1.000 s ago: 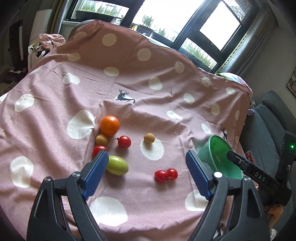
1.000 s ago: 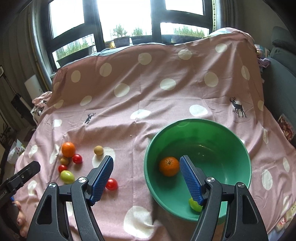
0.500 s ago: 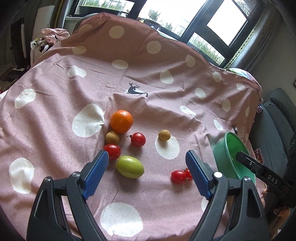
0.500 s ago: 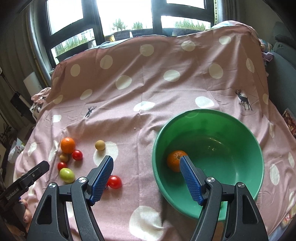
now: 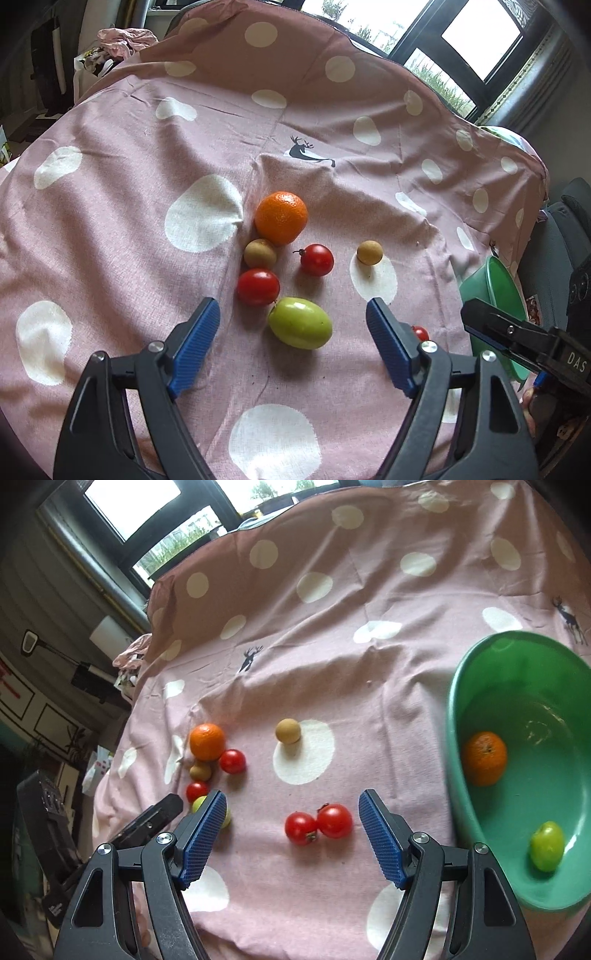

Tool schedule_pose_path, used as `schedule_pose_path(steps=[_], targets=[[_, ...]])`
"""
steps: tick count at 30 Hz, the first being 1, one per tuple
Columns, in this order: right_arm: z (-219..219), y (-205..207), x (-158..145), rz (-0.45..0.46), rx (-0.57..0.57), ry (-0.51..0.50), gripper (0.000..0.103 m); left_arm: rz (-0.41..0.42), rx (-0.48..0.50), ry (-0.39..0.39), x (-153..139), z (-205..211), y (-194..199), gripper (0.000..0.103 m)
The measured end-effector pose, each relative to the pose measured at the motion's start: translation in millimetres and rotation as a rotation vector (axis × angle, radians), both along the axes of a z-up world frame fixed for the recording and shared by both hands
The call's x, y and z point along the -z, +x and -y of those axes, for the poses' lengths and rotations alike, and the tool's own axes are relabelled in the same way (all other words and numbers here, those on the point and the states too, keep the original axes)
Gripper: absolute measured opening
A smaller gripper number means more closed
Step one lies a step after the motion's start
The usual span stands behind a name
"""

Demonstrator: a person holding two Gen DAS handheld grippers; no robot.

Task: Organize fruits
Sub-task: 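Close the right tool on the green apple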

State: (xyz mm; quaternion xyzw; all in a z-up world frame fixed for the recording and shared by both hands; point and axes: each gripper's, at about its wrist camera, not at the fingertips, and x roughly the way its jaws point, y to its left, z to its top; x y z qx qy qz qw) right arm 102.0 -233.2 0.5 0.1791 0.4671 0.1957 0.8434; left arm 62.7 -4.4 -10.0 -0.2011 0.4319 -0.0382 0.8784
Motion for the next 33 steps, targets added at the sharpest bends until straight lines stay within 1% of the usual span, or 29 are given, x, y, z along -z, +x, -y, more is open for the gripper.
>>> schedule_pose_path(steps=[1, 4, 5, 6, 8, 10, 11, 12, 13, 15, 19, 23, 26, 30, 33], targets=[[-5.0, 1.6, 1.6, -0.005, -0.017, 0.016, 0.074, -0.003, 0.007, 0.007, 1.0, 2.3, 0.6, 0.073], [-19.8, 9.3, 3.2, -0.03, -0.066, 0.054, 0.074, -0.014, 0.023, 0.022, 3.3, 8.6, 1.5, 0.068], [-25.5, 12.7, 3.4, -0.046, -0.084, 0.062, 0.073, -0.019, 0.023, 0.023, 4.3, 9.4, 1.9, 0.064], [-30.8, 16.0, 3.4, -0.063, -0.095, 0.065, 0.065, -0.022, 0.025, 0.026, 5.2, 10.2, 2.3, 0.062], [-44.0, 21.9, 3.2, -0.086, -0.119, 0.047, 0.057, -0.03, 0.031, 0.028, 7.6, 11.8, 4.5, 0.057], [-57.9, 29.1, 5.4, -0.106, -0.156, 0.052, 0.055, -0.047, 0.033, 0.018, 10.7, 12.2, 7.5, 0.049], [-63.3, 33.0, 7.6, -0.119, -0.172, 0.064, 0.054, -0.054, 0.033, 0.007, 12.0, 12.6, 8.5, 0.047], [-69.8, 36.3, 9.9, -0.136, -0.187, 0.073, 0.054, -0.06, 0.034, -0.002, 13.1, 13.2, 9.3, 0.042], [-75.8, 38.9, 12.5, -0.151, -0.2, 0.083, 0.053, -0.063, 0.034, 0.003, 13.4, 13.6, 9.7, 0.039], [-87.6, 41.7, 18.2, -0.182, -0.224, 0.086, 0.047, -0.061, 0.032, 0.017, 13.0, 15.2, 10.5, 0.037], [-106.9, 43.2, 24.6, -0.188, -0.261, 0.058, 0.044, -0.073, 0.018, 0.008, 15.5, 12.4, 13.6, 0.036], [-115.2, 46.7, 34.5, -0.216, -0.266, 0.028, 0.044, -0.088, 0.015, -0.026, 17.6, 8.5, 15.2, 0.036], [-113.6, 48.3, 39.9, -0.234, -0.268, 0.03, 0.044, -0.112, 0.024, -0.047, 20.9, 9.1, 16.2, 0.038], [-110.5, 49.1, 43.1, -0.25, -0.265, 0.036, 0.044, -0.114, 0.046, -0.029, 20.8, 15.6, 15.2, 0.037], [-111.4, 47.7, 46.8, -0.263, -0.274, 0.025, 0.044, -0.132, 0.06, -0.02, 23.5, 19.7, 15.6, 0.037]])
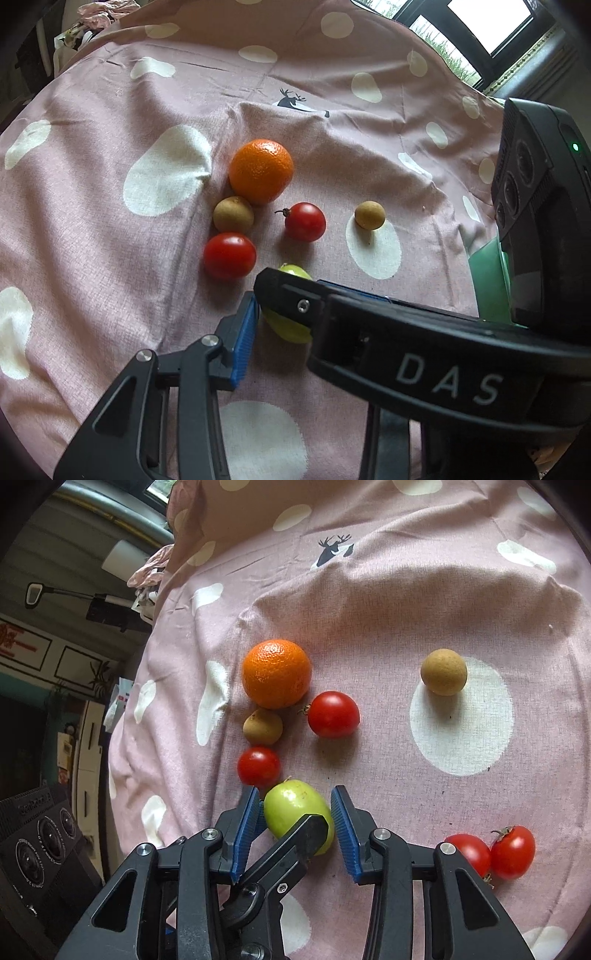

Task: Organize fruits
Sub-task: 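Close the right tool on the green apple, then lift the green apple with the right tool and carry it over the bowl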

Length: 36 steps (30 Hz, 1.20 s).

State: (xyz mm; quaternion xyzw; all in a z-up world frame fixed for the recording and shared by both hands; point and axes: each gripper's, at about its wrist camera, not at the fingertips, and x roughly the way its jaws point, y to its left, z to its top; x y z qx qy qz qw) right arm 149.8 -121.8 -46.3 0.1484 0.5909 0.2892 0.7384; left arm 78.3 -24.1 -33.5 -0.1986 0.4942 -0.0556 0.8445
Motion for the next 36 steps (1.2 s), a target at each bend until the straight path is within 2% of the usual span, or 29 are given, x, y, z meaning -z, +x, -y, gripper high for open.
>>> schedule_pose_path(steps=[3, 11, 17, 22, 36], targets=[[-1.1, -1.7, 4.3, -0.005, -0.004, -0.01, 0.044, -0.019, 0.003, -0.015, 5.9, 0.6, 1.4, 0.036], [1.2, -3.6, 3.1, 0.028, 0.007, -0.013, 0.042, 0.002, 0.005, 0.001, 5.1, 2.3, 1.5, 0.034], [7.6, -6.6, 4.6, 0.016, 0.038, 0.029, 0.042, 0.033, 0.016, 0.027, 0.0, 7.4, -2.3, 0.034], [19.2, -14.7, -2.8, 0.044, 0.074, 0.05, 0.042, 0.09, 0.063, 0.023, -6.2, 18.7, -7.5, 0.034], [70.4, -47.7, -5.2, 0.09, 0.226, 0.024, 0.042, 0.147, 0.195, -0.003, -5.7, 65.1, -29.3, 0.034]])
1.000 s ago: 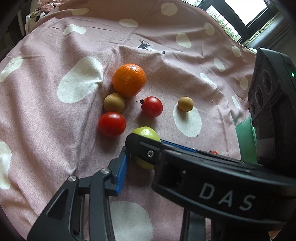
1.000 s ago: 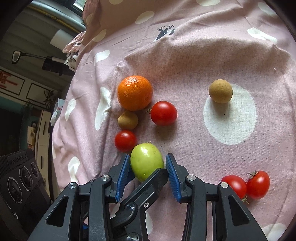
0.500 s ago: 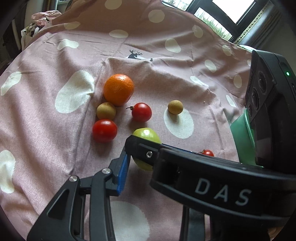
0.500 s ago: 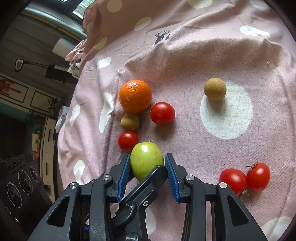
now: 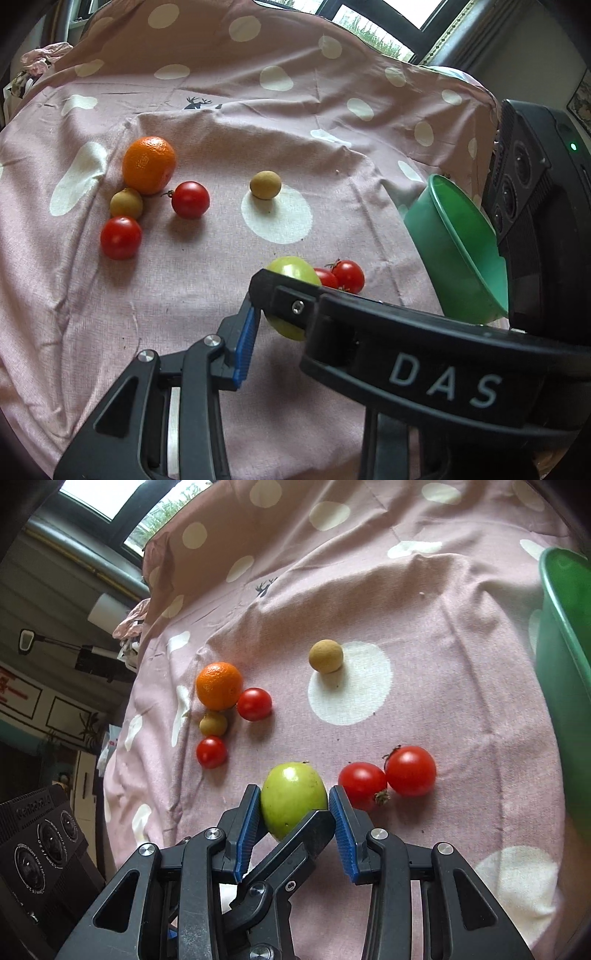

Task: Organize fruits
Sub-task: 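Lift the green apple with the right tool and carry it over the bowl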

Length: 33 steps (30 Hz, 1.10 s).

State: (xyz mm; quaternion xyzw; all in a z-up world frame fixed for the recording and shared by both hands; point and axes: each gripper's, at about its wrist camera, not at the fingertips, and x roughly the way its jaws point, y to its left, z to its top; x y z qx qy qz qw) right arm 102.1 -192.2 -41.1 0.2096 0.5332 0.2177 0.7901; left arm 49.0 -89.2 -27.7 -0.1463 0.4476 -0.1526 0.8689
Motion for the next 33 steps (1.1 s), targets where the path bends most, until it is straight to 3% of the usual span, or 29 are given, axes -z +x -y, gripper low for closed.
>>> schedule_pose_path(steps=[21, 33], targets=[[10.4, -20.9, -14.3, 0.069, 0.026, -0.001, 0.042, 0.084, -0.006, -0.031, -13.2, 5.1, -19.3, 0.034], [16.2, -30.5, -34.3, 0.127, 0.023, 0.01, 0.042, 0.15, -0.018, -0.017, -36.7, 11.2, -30.3, 0.034]])
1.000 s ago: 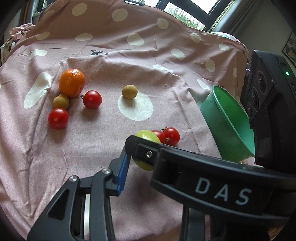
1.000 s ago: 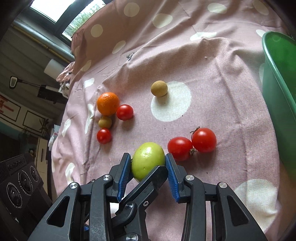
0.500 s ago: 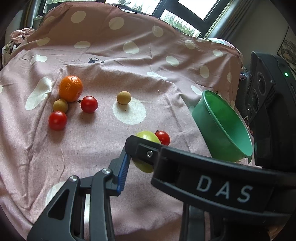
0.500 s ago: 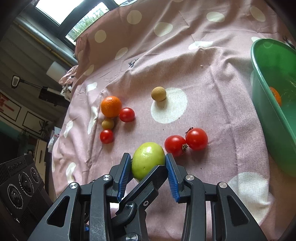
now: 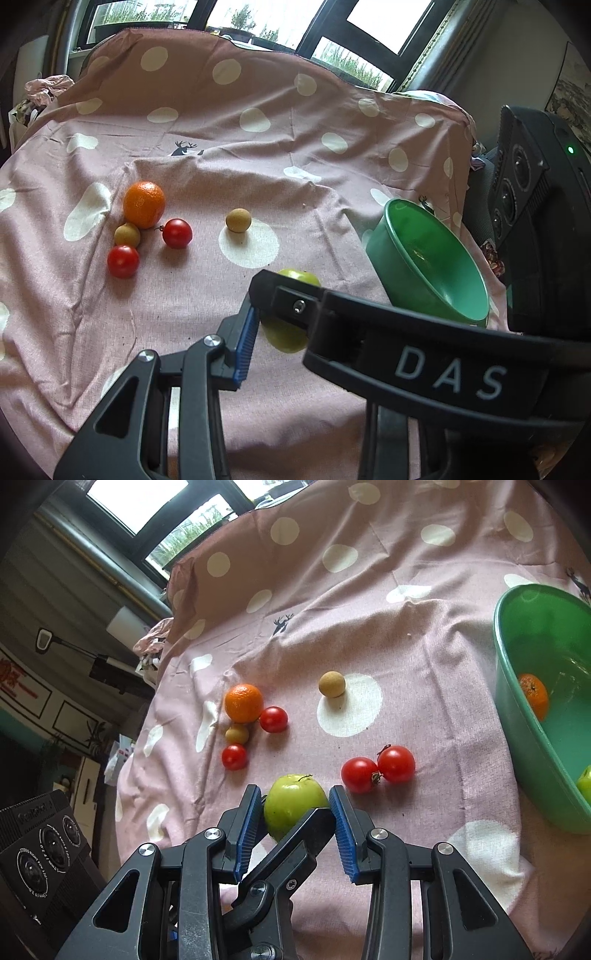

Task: Organize fruits
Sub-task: 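Lift the green apple with the right tool and carry it over the bowl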

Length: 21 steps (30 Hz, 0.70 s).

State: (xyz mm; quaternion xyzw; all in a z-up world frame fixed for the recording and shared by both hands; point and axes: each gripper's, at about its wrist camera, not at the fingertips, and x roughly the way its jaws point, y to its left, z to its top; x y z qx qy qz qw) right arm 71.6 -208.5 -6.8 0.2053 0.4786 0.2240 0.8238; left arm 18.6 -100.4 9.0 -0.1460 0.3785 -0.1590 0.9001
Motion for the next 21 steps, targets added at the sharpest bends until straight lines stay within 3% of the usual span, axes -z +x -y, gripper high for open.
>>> schedule_pose_path(steps=[21], targets=[[43.5, -11.5, -38.7, 0.088, 0.062, 0.068, 0.042, 0.104, 0.04, 0.04, -45.0, 38.6, -3.8, 0.034]])
